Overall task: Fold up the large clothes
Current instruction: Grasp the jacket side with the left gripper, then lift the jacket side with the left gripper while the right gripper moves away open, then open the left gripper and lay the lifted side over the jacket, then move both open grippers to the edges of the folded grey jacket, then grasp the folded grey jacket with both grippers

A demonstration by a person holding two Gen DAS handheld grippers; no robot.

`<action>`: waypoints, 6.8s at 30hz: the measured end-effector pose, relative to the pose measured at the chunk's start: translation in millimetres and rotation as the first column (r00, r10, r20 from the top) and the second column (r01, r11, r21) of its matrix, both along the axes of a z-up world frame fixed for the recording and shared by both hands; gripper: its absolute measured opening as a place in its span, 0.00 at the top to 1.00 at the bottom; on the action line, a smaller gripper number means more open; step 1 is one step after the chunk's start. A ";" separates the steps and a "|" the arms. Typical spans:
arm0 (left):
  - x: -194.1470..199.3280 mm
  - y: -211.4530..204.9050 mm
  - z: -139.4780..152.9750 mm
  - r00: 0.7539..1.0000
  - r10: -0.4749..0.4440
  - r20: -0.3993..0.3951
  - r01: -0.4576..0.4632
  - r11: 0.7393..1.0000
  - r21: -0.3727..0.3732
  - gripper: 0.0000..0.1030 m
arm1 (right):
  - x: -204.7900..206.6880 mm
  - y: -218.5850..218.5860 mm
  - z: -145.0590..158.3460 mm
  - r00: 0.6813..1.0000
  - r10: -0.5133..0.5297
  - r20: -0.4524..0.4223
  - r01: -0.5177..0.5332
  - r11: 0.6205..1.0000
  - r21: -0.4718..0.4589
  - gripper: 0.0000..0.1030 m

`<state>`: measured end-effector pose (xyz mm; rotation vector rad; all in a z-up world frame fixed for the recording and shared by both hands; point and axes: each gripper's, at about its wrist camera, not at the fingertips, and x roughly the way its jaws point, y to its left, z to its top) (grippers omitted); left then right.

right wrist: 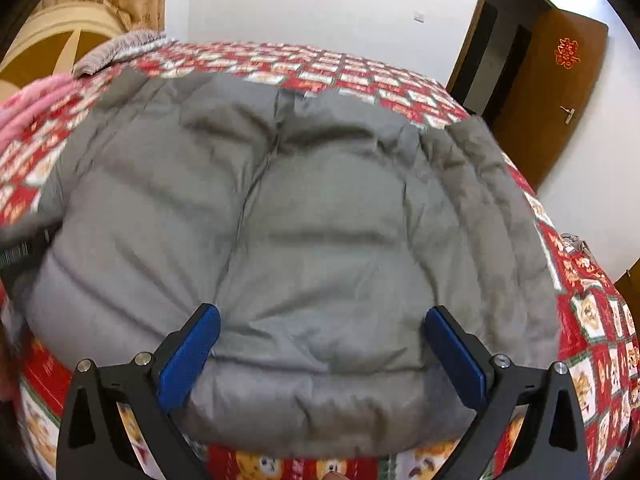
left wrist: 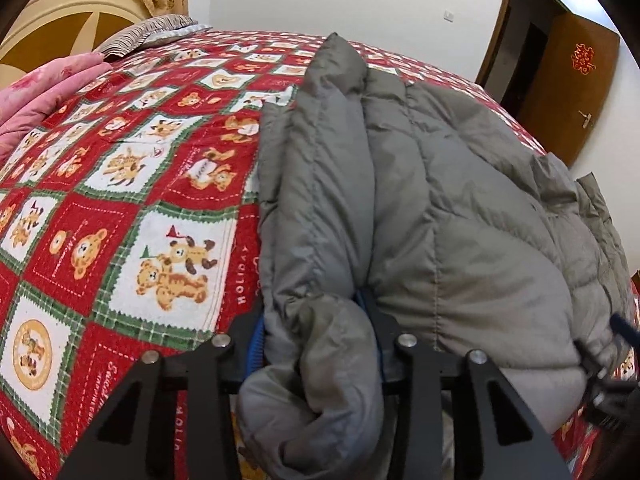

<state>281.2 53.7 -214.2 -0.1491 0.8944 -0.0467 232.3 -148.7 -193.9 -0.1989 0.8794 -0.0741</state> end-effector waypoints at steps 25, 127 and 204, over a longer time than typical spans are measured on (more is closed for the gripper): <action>-53.2 81.1 52.9 0.989 0.055 0.139 -0.053 0.998 -0.019 0.92 | -51.9 -76.5 23.7 0.977 -0.152 0.152 0.132 0.982 0.137 0.01; -23.8 -164.5 131.5 0.892 -0.246 0.380 0.117 0.936 0.331 0.01 | -15.9 -169.1 118.9 0.938 -0.262 0.226 0.202 0.945 0.258 0.14; 98.7 -194.5 33.5 0.987 -0.122 0.107 0.095 0.969 0.229 0.00 | 101.8 -156.6 -3.6 0.974 -0.224 -0.010 0.213 0.911 0.352 0.26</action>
